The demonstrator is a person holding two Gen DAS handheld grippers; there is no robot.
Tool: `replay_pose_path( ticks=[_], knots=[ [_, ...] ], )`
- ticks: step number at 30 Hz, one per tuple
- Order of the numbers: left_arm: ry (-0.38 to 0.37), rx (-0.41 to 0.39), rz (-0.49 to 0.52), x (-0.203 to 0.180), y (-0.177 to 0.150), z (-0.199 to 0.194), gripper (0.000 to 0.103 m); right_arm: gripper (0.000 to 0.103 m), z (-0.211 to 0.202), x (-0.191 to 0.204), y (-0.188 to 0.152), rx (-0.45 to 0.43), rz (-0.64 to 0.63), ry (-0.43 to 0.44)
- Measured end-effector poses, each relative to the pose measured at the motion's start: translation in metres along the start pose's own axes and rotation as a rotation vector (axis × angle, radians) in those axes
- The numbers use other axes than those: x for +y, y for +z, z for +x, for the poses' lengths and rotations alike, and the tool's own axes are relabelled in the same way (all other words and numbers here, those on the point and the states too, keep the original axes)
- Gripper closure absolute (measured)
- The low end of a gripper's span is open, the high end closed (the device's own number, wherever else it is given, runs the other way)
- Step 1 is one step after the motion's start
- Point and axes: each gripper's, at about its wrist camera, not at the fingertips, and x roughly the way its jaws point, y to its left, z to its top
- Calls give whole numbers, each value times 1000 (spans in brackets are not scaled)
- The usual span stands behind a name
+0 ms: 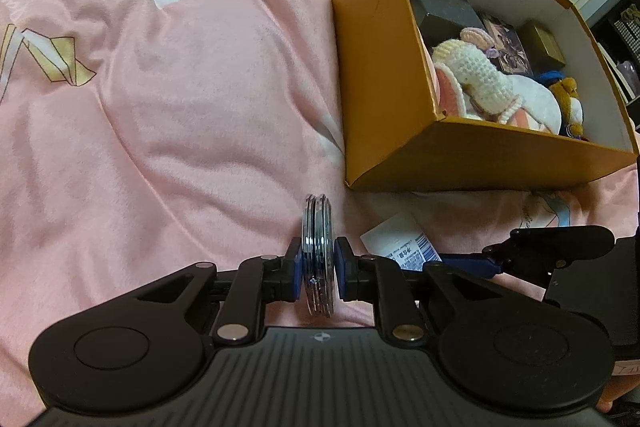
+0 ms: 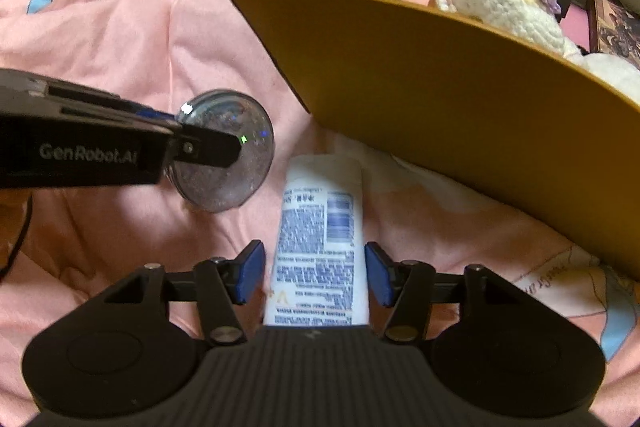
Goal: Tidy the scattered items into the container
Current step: 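Carry the compact with left tool while right carries tube over box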
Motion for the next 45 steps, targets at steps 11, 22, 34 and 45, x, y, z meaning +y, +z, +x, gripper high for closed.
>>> replay_pose_path(
  ticks=[11, 22, 34, 45],
  knots=[
    [11, -15, 16, -7, -3, -7, 87, 52, -5, -9, 4, -34, 5, 18],
    [-16, -77, 11, -13, -10, -37, 87, 52, -50, -8, -2, -131, -30, 39],
    [-16, -176, 42, -37, -12, -84, 88, 52, -81, 31, -31, -287, -66, -1],
    [-49, -289, 110, -61, 6, -121, 87, 52, -133, 22, -33, -447, -50, -59]
  ],
)
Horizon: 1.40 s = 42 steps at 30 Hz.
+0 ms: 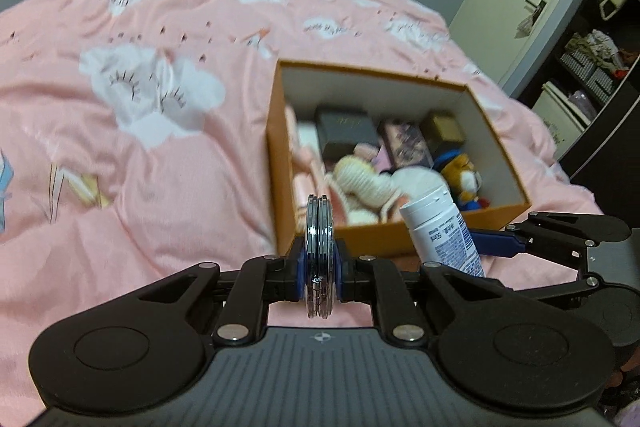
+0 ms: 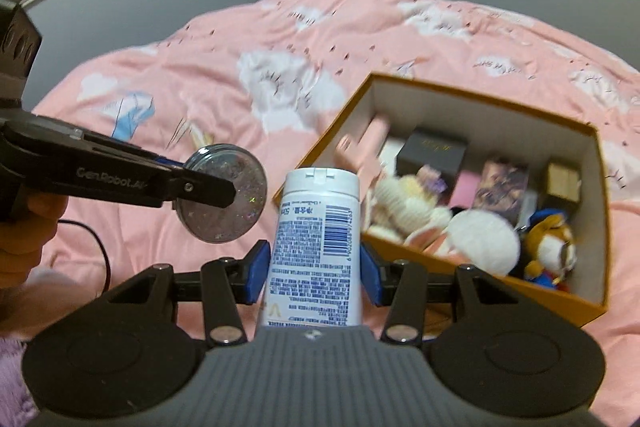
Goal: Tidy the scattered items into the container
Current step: 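Carry the compact with left tool while right carries tube over box, then lower the compact with left tool while right lowers tube into box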
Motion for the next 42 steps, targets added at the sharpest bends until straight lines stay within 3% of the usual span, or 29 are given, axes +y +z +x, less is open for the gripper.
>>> replay_pose_path(
  ticks=[7, 13, 20, 28, 36, 42],
  knots=[
    [-47, -39, 31, -10, 29, 9, 87, 52, -7, -39, 19, -48, 57, -112],
    [-118, -45, 32, -21, 56, 41, 87, 52, 7, -81, 38, -51, 136, -199],
    [-177, -23, 31, -32, 77, 88, 87, 52, 40, -128, 57, -29, 244, -233],
    [-227, 18, 8, -36, 98, 141, 88, 52, 85, -161, 66, 37, 273, -265],
    [-240, 60, -17, -35, 107, 183, 88, 52, 109, -178, 65, 72, 297, -257],
    [-195, 85, -7, -39, 107, 200, 88, 52, 115, -180, 63, 69, 263, -285]
  ],
)
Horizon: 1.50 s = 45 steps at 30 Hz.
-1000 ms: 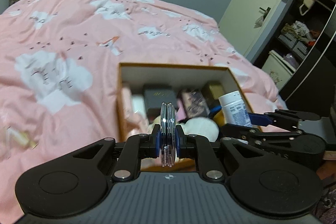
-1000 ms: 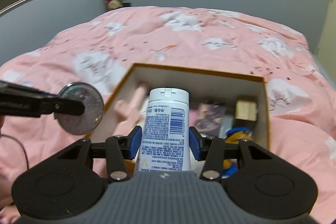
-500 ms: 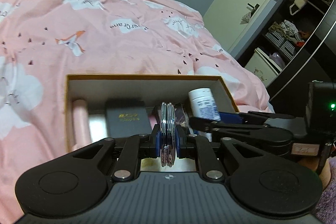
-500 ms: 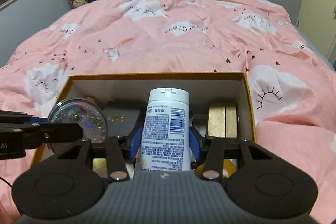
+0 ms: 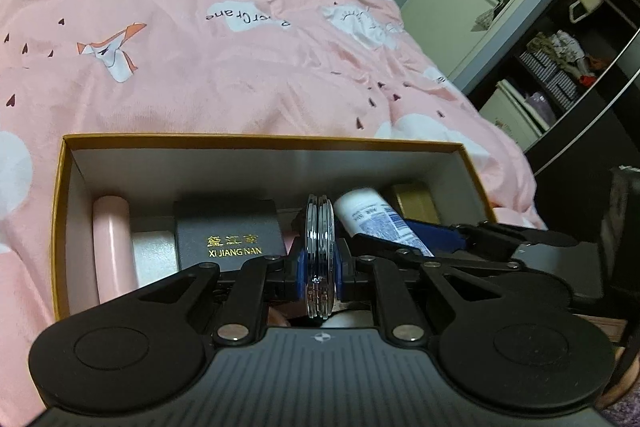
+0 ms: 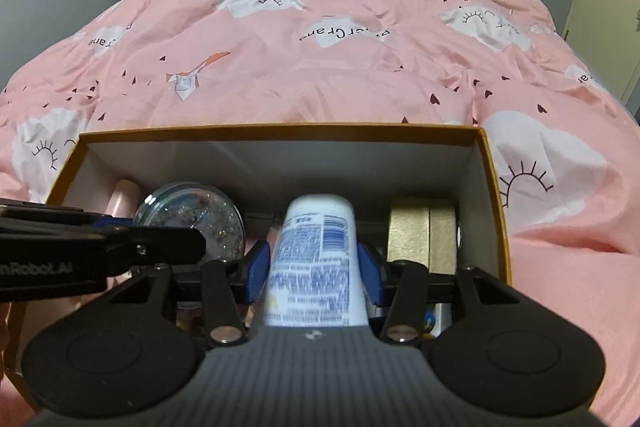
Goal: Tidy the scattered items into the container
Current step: 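Lower the compact with left tool while right lowers tube into box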
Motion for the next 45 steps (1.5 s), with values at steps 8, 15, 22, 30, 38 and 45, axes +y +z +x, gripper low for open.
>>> replay_pose_path(
  ticks=[8, 15, 22, 30, 38, 45],
  knots=[
    [54, 21, -4, -4, 2, 13, 88, 53, -2, -8, 1, -12, 23, 3],
    [79, 39, -30, -5, 5, 25, 87, 52, -13, -13, -2, -31, 57, 11],
    [82, 13, -31, -10, 10, 16, 84, 51, -28, -9, -9, -64, 60, 13],
    [119, -33, 2, -20, 9, -12, 82, 51, -46, -5, -21, -112, 67, 3],
    [228, -166, 108, -42, -12, -58, 64, 43, -87, 6, -38, -248, 94, -40],
    [314, -291, 180, -62, -41, -98, 38, 32, -124, 36, -61, -386, 27, -110]
  ],
)
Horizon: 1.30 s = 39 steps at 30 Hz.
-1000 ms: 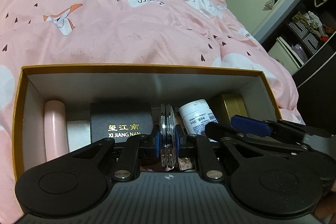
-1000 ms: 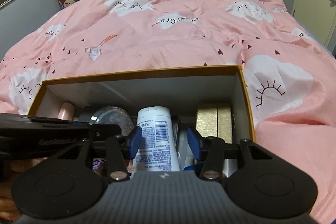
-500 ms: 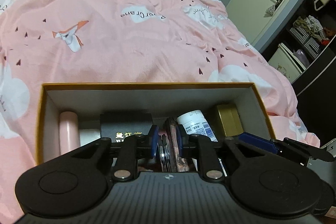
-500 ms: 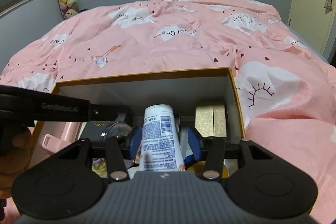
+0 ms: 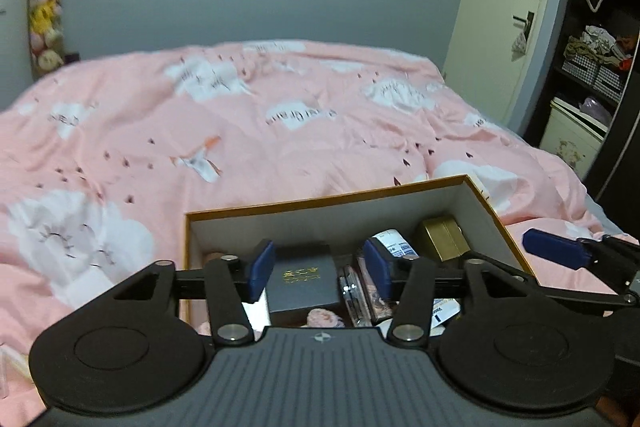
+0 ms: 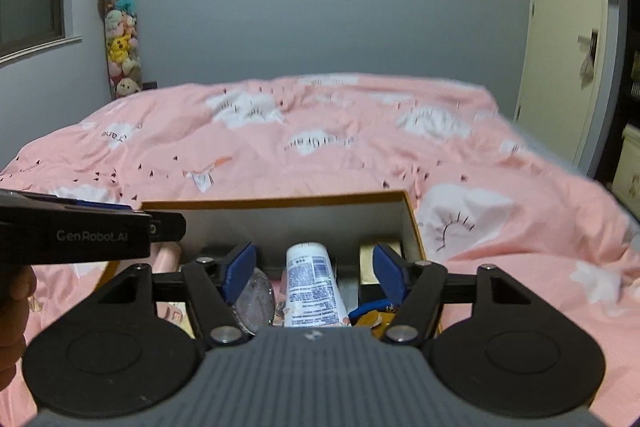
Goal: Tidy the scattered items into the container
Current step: 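Lower the compact with left tool while right lowers tube into box, then open both tools and lift them away from the box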
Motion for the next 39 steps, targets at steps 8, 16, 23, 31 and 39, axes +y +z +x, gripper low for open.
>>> replay_pose_path(
  ticks=[8, 16, 23, 31, 39],
  knots=[
    [93, -10, -36, 8, -31, -25, 24, 24, -29, 18, -27, -76, -51, -51],
    [146, 10, -41, 10, -57, -39, 20, 11, -41, 27, -45, -74, -19, -69],
    [176, 33, -69, 14, -76, -37, 16, 8, -36, 27, -61, -53, 1, -77],
    [149, 58, -110, 23, -92, -23, 12, 8, -18, 24, -75, -14, 10, -86],
    [149, 92, -134, 27, -104, -11, 10, 8, -6, 23, -86, 6, -7, -130]
  ],
)
